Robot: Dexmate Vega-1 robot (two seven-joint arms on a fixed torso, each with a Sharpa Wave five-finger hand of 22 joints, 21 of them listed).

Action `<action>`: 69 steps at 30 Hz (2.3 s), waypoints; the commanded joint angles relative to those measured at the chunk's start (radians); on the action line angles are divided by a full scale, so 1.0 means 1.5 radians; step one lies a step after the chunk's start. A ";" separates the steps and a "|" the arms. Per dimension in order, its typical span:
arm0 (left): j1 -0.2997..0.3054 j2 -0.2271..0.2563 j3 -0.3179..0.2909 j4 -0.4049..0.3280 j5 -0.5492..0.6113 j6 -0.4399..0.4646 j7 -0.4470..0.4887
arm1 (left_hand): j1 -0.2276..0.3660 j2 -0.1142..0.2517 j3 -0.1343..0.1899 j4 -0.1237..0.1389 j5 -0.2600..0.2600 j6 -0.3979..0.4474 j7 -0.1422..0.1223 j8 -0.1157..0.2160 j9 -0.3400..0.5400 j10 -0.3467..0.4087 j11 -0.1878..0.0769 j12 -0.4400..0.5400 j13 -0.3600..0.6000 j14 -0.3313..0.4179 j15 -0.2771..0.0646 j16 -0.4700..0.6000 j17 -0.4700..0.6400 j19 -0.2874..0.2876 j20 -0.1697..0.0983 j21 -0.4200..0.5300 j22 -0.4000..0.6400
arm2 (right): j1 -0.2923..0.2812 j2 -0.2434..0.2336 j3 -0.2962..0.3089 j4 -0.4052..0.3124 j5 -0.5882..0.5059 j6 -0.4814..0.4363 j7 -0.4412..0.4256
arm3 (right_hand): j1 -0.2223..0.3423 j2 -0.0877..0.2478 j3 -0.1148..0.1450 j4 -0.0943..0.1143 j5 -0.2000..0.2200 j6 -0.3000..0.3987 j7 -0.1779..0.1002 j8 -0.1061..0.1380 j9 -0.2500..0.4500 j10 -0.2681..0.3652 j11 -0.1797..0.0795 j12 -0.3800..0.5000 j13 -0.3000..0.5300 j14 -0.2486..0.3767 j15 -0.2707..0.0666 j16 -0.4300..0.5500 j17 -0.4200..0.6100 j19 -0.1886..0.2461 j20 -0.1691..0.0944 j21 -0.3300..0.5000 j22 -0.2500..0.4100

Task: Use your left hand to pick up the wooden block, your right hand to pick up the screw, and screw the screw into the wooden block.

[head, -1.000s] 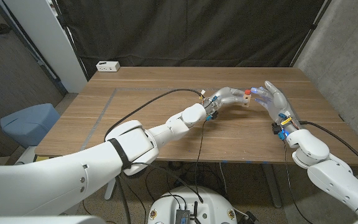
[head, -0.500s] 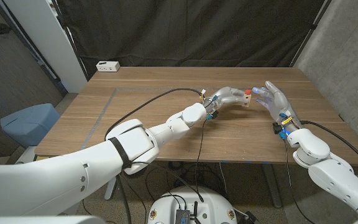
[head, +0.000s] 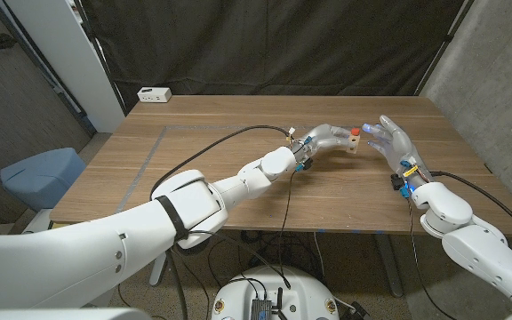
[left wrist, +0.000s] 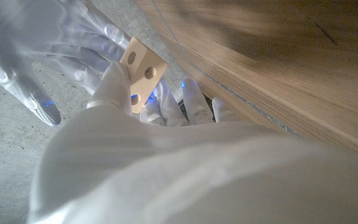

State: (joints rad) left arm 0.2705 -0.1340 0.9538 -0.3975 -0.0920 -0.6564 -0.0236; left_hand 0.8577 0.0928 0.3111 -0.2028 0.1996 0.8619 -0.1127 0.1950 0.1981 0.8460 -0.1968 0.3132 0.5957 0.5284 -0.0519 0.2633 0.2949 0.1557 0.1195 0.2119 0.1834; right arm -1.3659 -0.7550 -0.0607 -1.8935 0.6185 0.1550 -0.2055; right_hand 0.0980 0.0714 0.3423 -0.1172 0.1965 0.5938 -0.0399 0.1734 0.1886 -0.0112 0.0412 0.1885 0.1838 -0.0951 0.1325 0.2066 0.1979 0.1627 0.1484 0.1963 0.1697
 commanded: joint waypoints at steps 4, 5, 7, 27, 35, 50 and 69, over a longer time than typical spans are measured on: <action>0.003 0.003 0.001 -0.005 0.004 -0.009 0.003 | -0.003 0.013 0.029 0.036 0.005 0.031 -0.022 0.015 0.004 0.009 -0.003 0.027 0.003 0.007 -0.054 0.000 0.002 0.006 -0.001 0.004 0.004 | 0.009 -0.011 -0.006 0.003 0.005 -0.018 0.010 | -0.003 -0.007 -0.001 -0.001 -0.001 -0.019 0.002 -0.004 0.002 -0.010 0.003 -0.003 0.003 -0.008 0.003 -0.001 0.003 -0.002 0.005 -0.003 0.002; 0.004 0.003 0.001 -0.005 0.004 -0.009 0.003 | -0.002 0.012 0.029 0.035 0.004 0.031 -0.022 0.015 0.004 0.010 -0.004 0.028 0.003 0.007 -0.054 0.000 0.003 0.006 -0.001 0.004 0.004 | 0.009 -0.013 -0.006 0.002 0.006 -0.020 0.012 | -0.004 -0.007 -0.001 -0.001 -0.002 -0.021 0.002 -0.003 0.002 -0.010 0.003 -0.003 0.003 -0.009 0.003 -0.001 0.003 -0.003 0.005 -0.003 0.002; 0.004 0.003 0.001 -0.005 0.005 -0.009 0.004 | -0.002 0.012 0.028 0.035 0.004 0.031 -0.022 0.015 0.004 0.010 -0.004 0.028 0.003 0.007 -0.054 0.000 0.003 0.007 -0.001 0.004 0.004 | 0.009 -0.015 -0.007 0.002 0.008 -0.024 0.015 | -0.005 -0.008 -0.002 0.000 -0.002 -0.024 0.003 -0.003 0.002 -0.012 0.003 -0.003 0.003 -0.011 0.004 -0.002 0.003 -0.004 0.006 -0.004 0.002; 0.004 0.002 -0.002 -0.003 0.003 -0.003 0.004 | -0.003 0.012 0.027 0.035 0.004 0.035 -0.021 0.016 0.004 0.011 -0.004 0.030 0.004 0.009 -0.054 0.000 0.004 0.008 -0.002 0.004 0.004 | 0.015 -0.020 -0.014 0.003 0.011 -0.023 0.021 | -0.011 -0.009 -0.005 0.002 -0.001 -0.019 0.007 0.008 0.002 -0.022 0.003 -0.002 0.003 -0.018 0.006 -0.003 0.005 -0.009 0.007 -0.005 0.002; 0.003 0.000 -0.002 0.000 0.000 0.001 0.002 | -0.003 0.012 0.027 0.035 0.004 0.036 -0.020 0.017 0.004 0.011 -0.004 0.031 0.004 0.010 -0.052 -0.001 0.005 0.008 -0.002 0.004 0.004 | 0.015 -0.021 -0.014 -0.001 0.011 -0.025 0.019 | -0.011 -0.008 -0.004 0.002 -0.001 -0.001 0.010 0.015 0.001 -0.017 0.000 0.001 0.003 -0.017 0.006 -0.002 0.005 -0.010 0.007 -0.004 0.002; 0.000 -0.002 -0.001 0.002 -0.004 0.007 -0.002 | -0.006 0.012 0.026 0.037 0.004 0.037 -0.019 0.017 0.004 0.010 -0.003 0.031 0.004 0.011 -0.053 -0.002 0.005 0.007 -0.001 0.003 0.004 | 0.016 -0.021 -0.015 -0.002 0.012 -0.025 0.018 | -0.010 -0.007 -0.002 0.001 0.000 0.034 0.013 0.026 0.001 -0.004 -0.009 0.006 0.002 -0.010 0.003 0.000 0.004 -0.009 0.005 -0.004 0.002; -0.005 -0.006 0.002 0.007 -0.009 0.022 -0.004 | -0.006 0.013 0.027 0.036 0.004 0.038 -0.017 0.017 0.004 0.013 -0.002 0.033 0.004 0.011 -0.052 -0.003 0.005 0.006 0.000 0.003 0.004 | 0.020 -0.022 -0.016 0.000 0.016 -0.030 0.019 | -0.011 -0.005 -0.001 0.002 0.001 0.059 0.021 0.030 0.001 0.013 -0.014 0.010 0.002 -0.003 -0.001 0.003 0.003 -0.004 0.005 -0.002 0.002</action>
State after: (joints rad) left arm 0.2658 -0.1399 0.9537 -0.3905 -0.1016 -0.6324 -0.0278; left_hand 0.8577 0.0926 0.3072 -0.1988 0.1999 0.8619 -0.1127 0.1950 0.2026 0.8502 -0.1935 0.3132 0.5943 0.5378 -0.0502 0.2582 0.2994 0.1610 0.1142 0.2119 0.1834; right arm -1.3402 -0.7874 -0.0825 -1.8960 0.6389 0.1136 -0.1788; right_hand 0.0847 0.0582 0.3396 -0.1143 0.1965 0.6702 -0.0072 0.2153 0.1882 0.0001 0.0161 0.1965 0.1835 -0.1067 0.1271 0.2028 0.1997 0.1536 0.1573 0.1922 0.1697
